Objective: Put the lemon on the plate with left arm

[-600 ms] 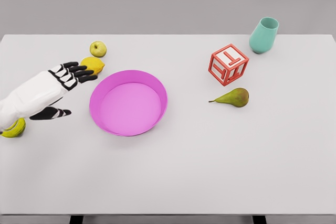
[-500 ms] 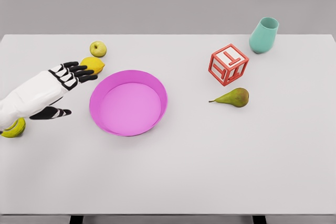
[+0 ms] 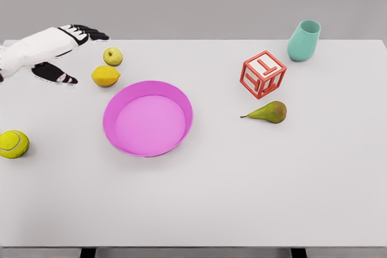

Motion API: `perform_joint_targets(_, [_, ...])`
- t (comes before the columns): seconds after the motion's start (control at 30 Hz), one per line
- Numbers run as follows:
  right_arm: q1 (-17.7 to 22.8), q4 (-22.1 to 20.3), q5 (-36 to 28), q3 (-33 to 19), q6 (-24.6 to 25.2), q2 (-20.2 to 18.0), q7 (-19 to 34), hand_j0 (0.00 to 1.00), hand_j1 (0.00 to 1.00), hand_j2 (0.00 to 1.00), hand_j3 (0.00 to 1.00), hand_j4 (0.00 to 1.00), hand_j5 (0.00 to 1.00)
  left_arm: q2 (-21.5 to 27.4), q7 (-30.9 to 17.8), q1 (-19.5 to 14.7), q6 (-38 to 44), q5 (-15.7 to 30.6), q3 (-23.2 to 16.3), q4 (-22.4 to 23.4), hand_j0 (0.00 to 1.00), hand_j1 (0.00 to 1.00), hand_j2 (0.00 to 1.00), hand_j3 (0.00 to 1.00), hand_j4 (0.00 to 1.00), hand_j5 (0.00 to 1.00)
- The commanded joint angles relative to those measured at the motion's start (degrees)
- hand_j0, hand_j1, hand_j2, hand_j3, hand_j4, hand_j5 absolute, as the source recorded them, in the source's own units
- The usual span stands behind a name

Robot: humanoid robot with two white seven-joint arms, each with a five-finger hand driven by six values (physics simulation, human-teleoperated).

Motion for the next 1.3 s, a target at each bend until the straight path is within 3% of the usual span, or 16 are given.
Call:
perform_joint_targets(0.0, [0.0, 0.1, 0.0, 0.0, 0.0, 0.0, 0.0, 1.00, 1.00, 1.00, 1.00, 1.00, 1.00, -3.3, -1.4, -0.5, 0.1, 1.0, -3.7, 9.1, 1.00, 1.00, 1.00, 1.00, 1.00, 1.00])
perform_joint_targets(0.1, [0.0, 0.1, 0.0, 0.0, 0.0, 0.0, 0.0, 1.00, 1.00, 1.00, 1.00, 1.00, 1.00, -5.9, -1.4, -4.9, 0.1, 0.6, -7.5, 16.7, 1.00, 1.00, 1.00, 1.00, 1.00, 1.00])
perform_joint_targets(0.23, [0.0, 0.1, 0.0, 0.0, 0.0, 0.0, 0.0, 1.00, 1.00, 1.00, 1.00, 1.00, 1.00, -6.8, -1.4, -6.0, 0.1, 0.1, -7.8, 21.9, 1.00, 1.00, 1.00, 1.00, 1.00, 1.00])
perform_joint_targets(0.5, [0.0, 0.1, 0.0, 0.0, 0.0, 0.0, 0.0, 1.00, 1.00, 1.00, 1.00, 1.00, 1.00, -6.9, -1.4, -7.5, 0.1, -2.8, -7.8, 21.6, 1.00, 1.00, 1.00, 1.00, 1.00, 1.00])
perform_joint_targets(0.67, [0.0, 0.0, 0.0, 0.0, 0.0, 0.0, 0.0, 1.00, 1.00, 1.00, 1.00, 1.00, 1.00, -7.6, -1.4, -9.6, 0.1, -7.9, -7.8, 22.0, 1.00, 1.00, 1.00, 1.00, 1.00, 1.00])
perform_joint_targets(0.93, [0.0, 0.0, 0.0, 0.0, 0.0, 0.0, 0.0, 1.00, 1.00, 1.00, 1.00, 1.00, 1.00, -9.0, -1.4, -9.9, 0.1, -14.7, -7.7, 21.3, 0.97, 0.97, 0.97, 0.97, 0.97, 0.97])
perform_joint_targets(1.03, [0.0, 0.1, 0.0, 0.0, 0.0, 0.0, 0.0, 1.00, 1.00, 1.00, 1.00, 1.00, 1.00, -9.5, -1.4, -10.0, 0.1, -15.6, -7.7, 21.5, 0.97, 0.97, 0.97, 0.97, 0.97, 0.97])
perform_joint_targets(1.1, [0.0, 0.1, 0.0, 0.0, 0.0, 0.0, 0.0, 1.00, 1.00, 1.00, 1.00, 1.00, 1.00, -10.1, -1.4, -10.0, 0.1, -15.7, -7.7, 22.0, 0.88, 0.88, 0.88, 0.88, 0.88, 0.88])
perform_joint_targets(1.27, [0.0, 0.1, 0.0, 0.0, 0.0, 0.0, 0.0, 1.00, 1.00, 1.00, 1.00, 1.00, 1.00, -10.2, -1.4, -10.2, 0.1, -15.9, -7.7, 21.9, 0.89, 0.89, 0.89, 0.89, 0.89, 0.89])
